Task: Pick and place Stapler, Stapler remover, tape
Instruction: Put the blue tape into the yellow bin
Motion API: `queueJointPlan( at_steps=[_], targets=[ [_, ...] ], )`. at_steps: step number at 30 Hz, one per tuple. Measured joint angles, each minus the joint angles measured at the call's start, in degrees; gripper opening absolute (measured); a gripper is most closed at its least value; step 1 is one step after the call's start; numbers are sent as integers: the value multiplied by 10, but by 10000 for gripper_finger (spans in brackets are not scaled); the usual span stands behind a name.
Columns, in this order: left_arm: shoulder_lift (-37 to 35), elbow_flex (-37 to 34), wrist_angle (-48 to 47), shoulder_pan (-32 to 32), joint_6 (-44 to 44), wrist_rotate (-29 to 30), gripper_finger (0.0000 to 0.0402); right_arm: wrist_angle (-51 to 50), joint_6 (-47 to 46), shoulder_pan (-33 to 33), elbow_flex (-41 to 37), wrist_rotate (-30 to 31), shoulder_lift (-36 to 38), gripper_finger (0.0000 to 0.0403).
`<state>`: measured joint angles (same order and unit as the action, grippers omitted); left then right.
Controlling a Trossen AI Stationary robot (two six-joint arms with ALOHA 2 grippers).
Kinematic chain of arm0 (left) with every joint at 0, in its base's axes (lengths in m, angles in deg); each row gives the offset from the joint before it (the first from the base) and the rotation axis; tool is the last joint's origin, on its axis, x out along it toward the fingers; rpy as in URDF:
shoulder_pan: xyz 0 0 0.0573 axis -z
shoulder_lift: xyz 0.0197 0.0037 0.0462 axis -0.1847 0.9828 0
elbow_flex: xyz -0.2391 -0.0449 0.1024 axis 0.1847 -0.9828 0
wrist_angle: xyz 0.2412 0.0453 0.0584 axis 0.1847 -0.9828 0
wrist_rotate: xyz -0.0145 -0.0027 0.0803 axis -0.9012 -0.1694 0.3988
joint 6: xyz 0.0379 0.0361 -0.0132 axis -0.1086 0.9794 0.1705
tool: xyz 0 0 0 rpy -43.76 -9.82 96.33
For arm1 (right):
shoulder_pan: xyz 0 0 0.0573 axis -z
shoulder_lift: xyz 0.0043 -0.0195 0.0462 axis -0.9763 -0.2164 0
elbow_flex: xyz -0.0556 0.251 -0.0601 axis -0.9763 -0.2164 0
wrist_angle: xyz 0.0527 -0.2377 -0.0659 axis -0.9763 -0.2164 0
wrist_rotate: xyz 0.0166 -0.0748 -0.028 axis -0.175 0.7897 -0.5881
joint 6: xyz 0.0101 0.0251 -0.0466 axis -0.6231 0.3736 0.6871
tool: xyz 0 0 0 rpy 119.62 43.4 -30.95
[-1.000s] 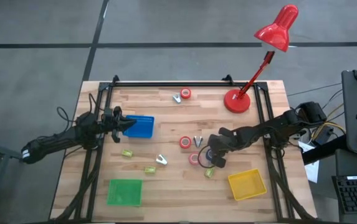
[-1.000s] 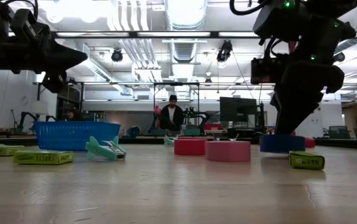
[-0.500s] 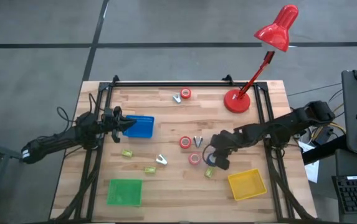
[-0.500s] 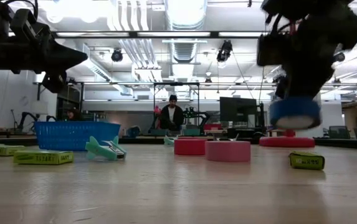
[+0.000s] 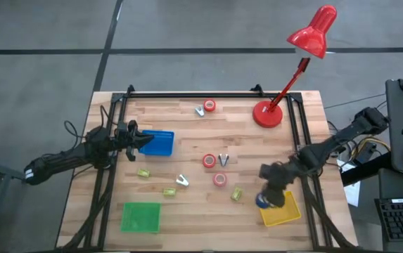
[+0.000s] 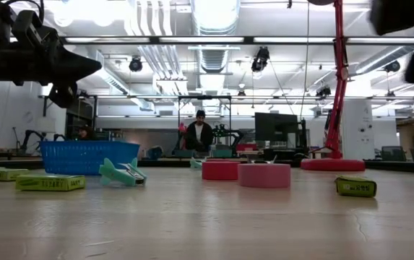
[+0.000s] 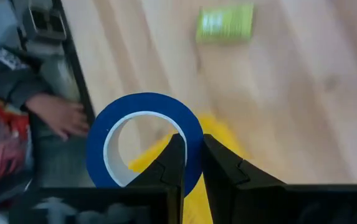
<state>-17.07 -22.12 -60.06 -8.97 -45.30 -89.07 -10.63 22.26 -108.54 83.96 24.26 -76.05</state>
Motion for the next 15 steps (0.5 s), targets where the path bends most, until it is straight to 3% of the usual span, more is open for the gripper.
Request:
queueJointPlan(
  at_steps=[7,15],
  targets=[
    [0,0,0,0,0,0,26,-69,-154,-95,0,27,6,33],
    [0,0,0,0,0,0,26,-133,-265,-139,0,16,-29,33]
  ],
)
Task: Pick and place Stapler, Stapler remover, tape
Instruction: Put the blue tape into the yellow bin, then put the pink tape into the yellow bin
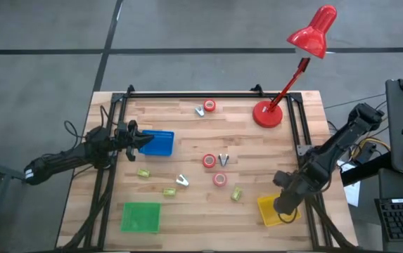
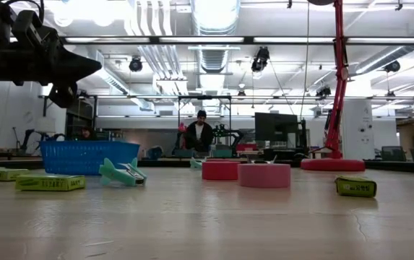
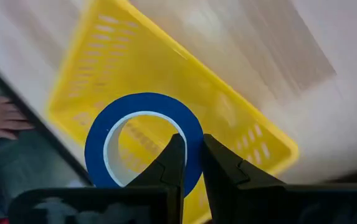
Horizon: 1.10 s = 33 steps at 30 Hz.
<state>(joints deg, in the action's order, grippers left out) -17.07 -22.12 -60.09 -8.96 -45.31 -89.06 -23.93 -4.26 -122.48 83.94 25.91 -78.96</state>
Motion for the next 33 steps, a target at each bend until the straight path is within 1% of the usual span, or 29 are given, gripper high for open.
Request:
queueJointPlan(
  at_steps=[3,9,13,21,25,29,33],
  targets=[
    [0,0,0,0,0,0,26,-3,-22,-9,0,-15,-16,33],
    [0,0,0,0,0,0,26,-1,-28,-10,0,-18,-38,39],
    [0,0,0,0,0,0,26,-2,-32,-10,0,-18,-39,56],
    [0,0,0,0,0,0,26,-5,-35,-10,0,-16,-38,103],
    [0,0,0,0,0,0,26,-8,-23,-10,0,-16,-36,122],
    [0,0,0,0,0,0,26,-11,-21,-10,0,-16,-26,131],
    [0,0,0,0,0,0,26,-12,-21,-8,0,-9,-11,129]
  ],
)
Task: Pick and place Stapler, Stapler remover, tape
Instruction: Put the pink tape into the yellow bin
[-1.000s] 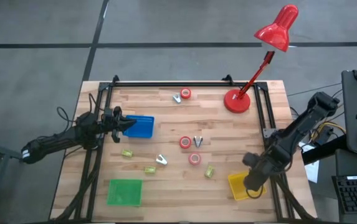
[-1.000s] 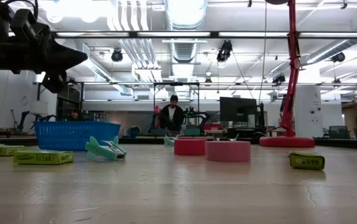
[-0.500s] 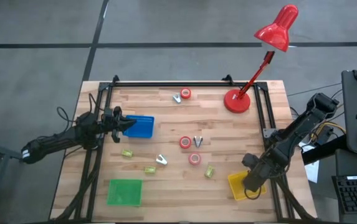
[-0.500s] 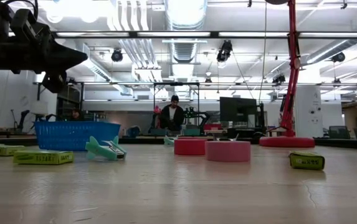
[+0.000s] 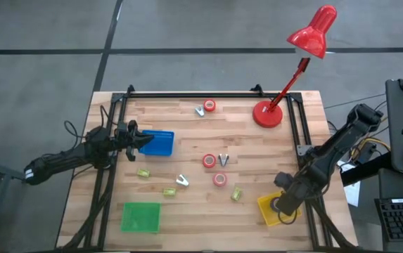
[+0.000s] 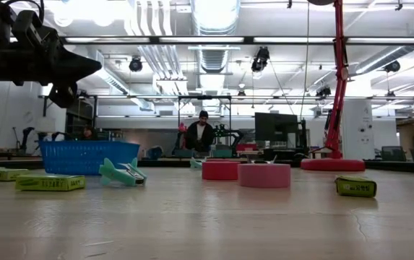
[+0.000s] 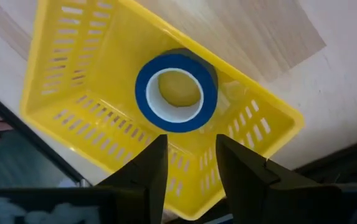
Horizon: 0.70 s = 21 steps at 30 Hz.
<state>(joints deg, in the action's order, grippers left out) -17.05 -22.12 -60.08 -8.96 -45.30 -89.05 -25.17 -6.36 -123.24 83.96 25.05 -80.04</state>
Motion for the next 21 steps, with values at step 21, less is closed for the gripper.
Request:
queueJointPlan(
  at_steps=[21],
  targets=[
    [0,0,0,0,0,0,26,349,442,128,0,208,7,105]
  ],
)
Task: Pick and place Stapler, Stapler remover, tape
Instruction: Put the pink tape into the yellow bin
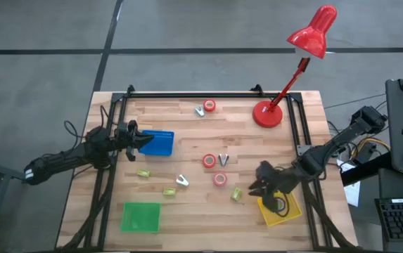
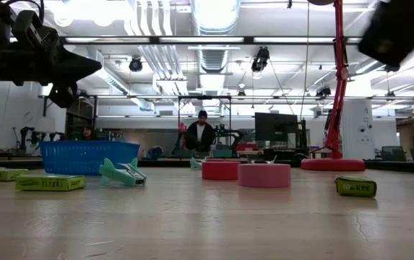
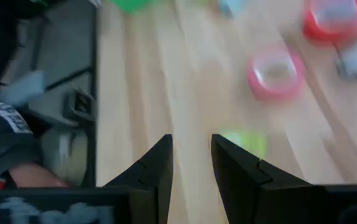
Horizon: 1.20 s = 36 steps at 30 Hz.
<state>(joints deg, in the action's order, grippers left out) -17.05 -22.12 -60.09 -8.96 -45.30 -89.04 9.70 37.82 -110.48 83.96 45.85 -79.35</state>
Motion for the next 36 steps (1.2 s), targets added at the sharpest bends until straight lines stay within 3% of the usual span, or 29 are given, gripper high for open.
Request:
queueJointPlan(
  at_steps=[5,13,20,30,36],
  targets=[
    [0,0,0,0,0,0,26,128,125,47,2,-6,-57,105],
    [0,0,0,0,0,0,26,121,242,102,67,-11,-168,152],
    [0,0,-1,0,0,0,26,24,310,115,142,-20,-275,184],
    [0,0,0,0,0,0,26,-85,325,140,230,-20,-384,169],
    [0,0,0,0,0,0,26,-89,339,142,246,-20,-423,162]
  ],
)
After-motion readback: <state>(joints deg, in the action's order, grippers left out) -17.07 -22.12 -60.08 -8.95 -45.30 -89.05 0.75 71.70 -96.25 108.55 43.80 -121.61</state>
